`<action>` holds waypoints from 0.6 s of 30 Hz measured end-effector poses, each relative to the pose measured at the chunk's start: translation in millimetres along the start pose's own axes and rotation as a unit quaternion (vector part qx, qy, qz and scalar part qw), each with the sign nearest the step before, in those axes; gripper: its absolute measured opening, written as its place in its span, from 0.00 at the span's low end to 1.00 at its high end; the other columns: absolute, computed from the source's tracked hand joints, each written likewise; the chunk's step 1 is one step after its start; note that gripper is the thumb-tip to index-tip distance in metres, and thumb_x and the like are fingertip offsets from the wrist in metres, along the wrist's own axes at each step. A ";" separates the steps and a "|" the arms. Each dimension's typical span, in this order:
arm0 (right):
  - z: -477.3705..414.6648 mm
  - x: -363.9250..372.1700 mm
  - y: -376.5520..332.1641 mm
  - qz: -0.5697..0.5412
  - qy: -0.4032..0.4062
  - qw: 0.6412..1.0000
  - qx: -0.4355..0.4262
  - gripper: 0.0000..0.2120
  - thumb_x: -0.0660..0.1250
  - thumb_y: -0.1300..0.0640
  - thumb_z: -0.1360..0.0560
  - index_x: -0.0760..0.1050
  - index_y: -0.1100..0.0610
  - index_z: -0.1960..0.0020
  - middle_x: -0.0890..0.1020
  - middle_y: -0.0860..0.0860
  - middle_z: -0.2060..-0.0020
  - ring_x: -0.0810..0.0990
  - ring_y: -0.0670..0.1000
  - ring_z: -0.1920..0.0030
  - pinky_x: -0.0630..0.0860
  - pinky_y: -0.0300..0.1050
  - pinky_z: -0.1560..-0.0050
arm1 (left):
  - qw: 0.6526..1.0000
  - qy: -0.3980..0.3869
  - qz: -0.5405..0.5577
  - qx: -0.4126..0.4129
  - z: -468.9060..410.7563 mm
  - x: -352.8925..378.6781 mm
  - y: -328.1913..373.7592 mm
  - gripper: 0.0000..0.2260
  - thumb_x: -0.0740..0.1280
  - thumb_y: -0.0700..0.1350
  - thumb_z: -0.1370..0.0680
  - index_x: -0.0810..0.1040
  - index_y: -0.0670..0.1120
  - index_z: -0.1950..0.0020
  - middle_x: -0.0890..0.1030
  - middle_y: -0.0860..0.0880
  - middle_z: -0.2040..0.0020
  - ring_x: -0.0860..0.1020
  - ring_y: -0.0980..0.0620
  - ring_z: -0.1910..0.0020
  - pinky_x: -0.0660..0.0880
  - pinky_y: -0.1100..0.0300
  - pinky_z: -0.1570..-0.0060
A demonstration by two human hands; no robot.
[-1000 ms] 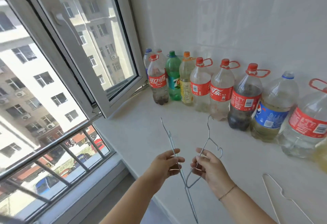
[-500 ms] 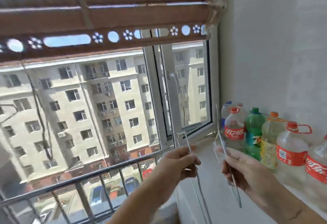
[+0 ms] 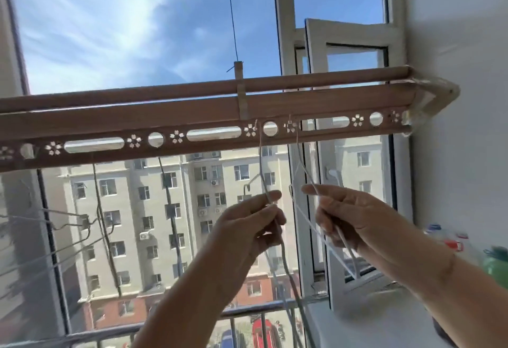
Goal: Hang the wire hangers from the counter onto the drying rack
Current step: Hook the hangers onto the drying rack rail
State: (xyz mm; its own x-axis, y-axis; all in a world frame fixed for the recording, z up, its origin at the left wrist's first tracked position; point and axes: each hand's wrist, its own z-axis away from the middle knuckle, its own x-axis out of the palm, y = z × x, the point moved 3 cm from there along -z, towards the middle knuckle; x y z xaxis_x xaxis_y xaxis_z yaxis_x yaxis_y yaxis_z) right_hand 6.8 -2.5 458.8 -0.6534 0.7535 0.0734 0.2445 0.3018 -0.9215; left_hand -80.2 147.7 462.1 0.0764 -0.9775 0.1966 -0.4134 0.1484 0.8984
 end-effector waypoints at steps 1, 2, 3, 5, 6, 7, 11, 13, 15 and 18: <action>-5.8 5.6 -0.7 0.001 -0.006 1.000 -0.004 0.13 0.58 0.63 0.22 0.76 0.56 0.42 0.76 0.52 0.74 0.67 0.49 0.74 0.61 0.42 0.71 | 1.000 0.007 -0.001 0.006 -2.1 -4.1 2.8 0.12 0.60 0.33 0.23 0.77 0.38 0.42 0.77 0.45 0.66 0.74 0.54 0.69 0.74 0.63 0.69; -10.5 10.4 -0.8 0.001 -0.012 1.000 -0.006 0.13 0.58 0.63 0.22 0.77 0.55 0.42 0.76 0.52 0.74 0.67 0.48 0.75 0.62 0.39 0.73 | 1.000 0.015 -0.002 0.008 -4.4 -7.8 4.2 0.12 0.60 0.33 0.23 0.77 0.38 0.41 0.77 0.45 0.66 0.74 0.54 0.69 0.74 0.63 0.69; -14.7 14.4 -0.1 0.001 -0.017 1.000 -0.006 0.13 0.58 0.63 0.22 0.77 0.55 0.42 0.75 0.52 0.74 0.67 0.47 0.75 0.63 0.38 0.73 | 1.000 0.021 -0.002 0.009 -6.4 -11.0 4.7 0.12 0.60 0.33 0.23 0.77 0.38 0.41 0.77 0.45 0.66 0.74 0.54 0.69 0.74 0.63 0.68; -20.6 19.9 2.3 0.007 -0.026 1.000 -0.006 0.13 0.57 0.63 0.21 0.76 0.55 0.42 0.75 0.52 0.73 0.67 0.47 0.74 0.62 0.39 0.71 | 0.999 0.032 -0.002 0.010 -10.2 -16.1 3.4 0.12 0.60 0.33 0.23 0.77 0.38 0.41 0.77 0.46 0.67 0.74 0.54 0.69 0.74 0.63 0.69; -22.9 21.9 4.0 0.011 -0.030 0.999 -0.005 0.13 0.57 0.63 0.21 0.76 0.55 0.42 0.75 0.52 0.73 0.67 0.47 0.73 0.61 0.41 0.70 | 0.999 0.036 -0.002 0.010 -12.2 -18.6 2.4 0.12 0.60 0.33 0.22 0.77 0.38 0.41 0.77 0.46 0.67 0.75 0.54 0.69 0.74 0.63 0.69; -24.9 23.4 5.8 0.013 -0.032 0.999 -0.005 0.13 0.57 0.62 0.21 0.76 0.54 0.41 0.75 0.52 0.73 0.67 0.47 0.73 0.61 0.41 0.69 | 0.999 0.039 0.000 0.011 -13.6 -21.0 1.6 0.12 0.60 0.33 0.22 0.77 0.38 0.41 0.77 0.46 0.67 0.74 0.54 0.69 0.74 0.63 0.69; -29.5 24.8 13.2 0.011 -0.036 0.999 0.001 0.13 0.56 0.62 0.21 0.76 0.55 0.41 0.75 0.52 0.73 0.67 0.47 0.74 0.63 0.38 0.72 | 0.999 0.040 0.013 0.013 -15.4 -30.1 -0.8 0.11 0.60 0.33 0.23 0.78 0.38 0.43 0.76 0.45 0.66 0.75 0.54 0.69 0.75 0.64 0.70; -31.7 24.5 18.3 0.011 -0.037 0.999 0.010 0.13 0.56 0.63 0.21 0.75 0.56 0.41 0.75 0.52 0.73 0.68 0.47 0.74 0.64 0.37 0.73 | 0.999 0.042 0.017 0.008 -16.1 -35.2 -3.0 0.11 0.60 0.33 0.22 0.78 0.38 0.43 0.76 0.44 0.66 0.75 0.54 0.69 0.75 0.64 0.70; -35.3 24.4 23.3 0.012 -0.032 0.999 0.019 0.13 0.57 0.63 0.21 0.75 0.56 0.40 0.76 0.52 0.73 0.69 0.47 0.74 0.64 0.38 0.73 | 0.999 0.050 0.018 0.002 -18.4 -40.7 -4.7 0.11 0.60 0.33 0.22 0.78 0.38 0.43 0.77 0.45 0.66 0.75 0.53 0.69 0.76 0.64 0.70; -41.3 24.1 28.6 0.012 -0.026 0.999 0.027 0.13 0.57 0.63 0.21 0.74 0.57 0.40 0.76 0.52 0.72 0.69 0.47 0.73 0.63 0.40 0.71 | 0.998 0.058 0.021 0.003 -22.8 -47.4 -2.9 0.12 0.60 0.33 0.22 0.77 0.38 0.42 0.77 0.45 0.66 0.75 0.53 0.68 0.76 0.63 0.70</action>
State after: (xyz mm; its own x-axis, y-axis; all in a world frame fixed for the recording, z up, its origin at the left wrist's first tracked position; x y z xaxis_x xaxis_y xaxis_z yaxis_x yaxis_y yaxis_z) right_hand 27.6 48.4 449.9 -0.6852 0.7276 0.0330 0.2225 0.2522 -0.9417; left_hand -61.9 197.1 459.2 0.1627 -0.9466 0.2785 -0.4244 0.1877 0.8858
